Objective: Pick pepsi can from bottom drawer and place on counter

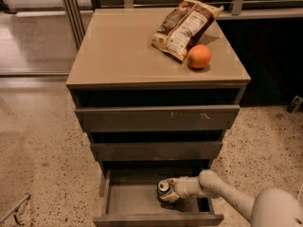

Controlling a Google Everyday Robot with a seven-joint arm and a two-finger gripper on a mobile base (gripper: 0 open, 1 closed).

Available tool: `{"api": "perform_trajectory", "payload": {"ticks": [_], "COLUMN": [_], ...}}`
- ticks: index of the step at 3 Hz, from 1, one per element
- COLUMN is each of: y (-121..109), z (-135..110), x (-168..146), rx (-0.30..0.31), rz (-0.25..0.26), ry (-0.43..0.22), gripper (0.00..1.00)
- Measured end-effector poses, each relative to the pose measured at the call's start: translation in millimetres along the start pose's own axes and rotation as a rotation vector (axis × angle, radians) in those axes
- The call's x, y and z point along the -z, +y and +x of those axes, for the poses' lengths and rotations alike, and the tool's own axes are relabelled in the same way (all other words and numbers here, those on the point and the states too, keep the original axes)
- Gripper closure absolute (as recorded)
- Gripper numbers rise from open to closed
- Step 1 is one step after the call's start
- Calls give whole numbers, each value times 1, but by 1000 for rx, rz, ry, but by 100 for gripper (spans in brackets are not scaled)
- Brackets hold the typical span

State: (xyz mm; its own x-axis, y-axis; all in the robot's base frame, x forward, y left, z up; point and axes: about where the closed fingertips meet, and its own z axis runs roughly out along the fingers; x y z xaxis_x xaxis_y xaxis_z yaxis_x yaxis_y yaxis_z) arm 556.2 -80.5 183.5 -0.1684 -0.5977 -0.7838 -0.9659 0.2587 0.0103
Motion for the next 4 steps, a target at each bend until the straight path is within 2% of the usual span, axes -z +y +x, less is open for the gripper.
{"api": "perform_trajectory", "payload": {"ticks": [2, 3, 4], "y": [3, 4, 4], "z": [-49, -109, -109], "x": [41, 93, 93], "rx": [6, 58, 58], "rz": [-6, 27, 27], "ry": [31, 80, 79], "gripper": [100, 100, 100]}}
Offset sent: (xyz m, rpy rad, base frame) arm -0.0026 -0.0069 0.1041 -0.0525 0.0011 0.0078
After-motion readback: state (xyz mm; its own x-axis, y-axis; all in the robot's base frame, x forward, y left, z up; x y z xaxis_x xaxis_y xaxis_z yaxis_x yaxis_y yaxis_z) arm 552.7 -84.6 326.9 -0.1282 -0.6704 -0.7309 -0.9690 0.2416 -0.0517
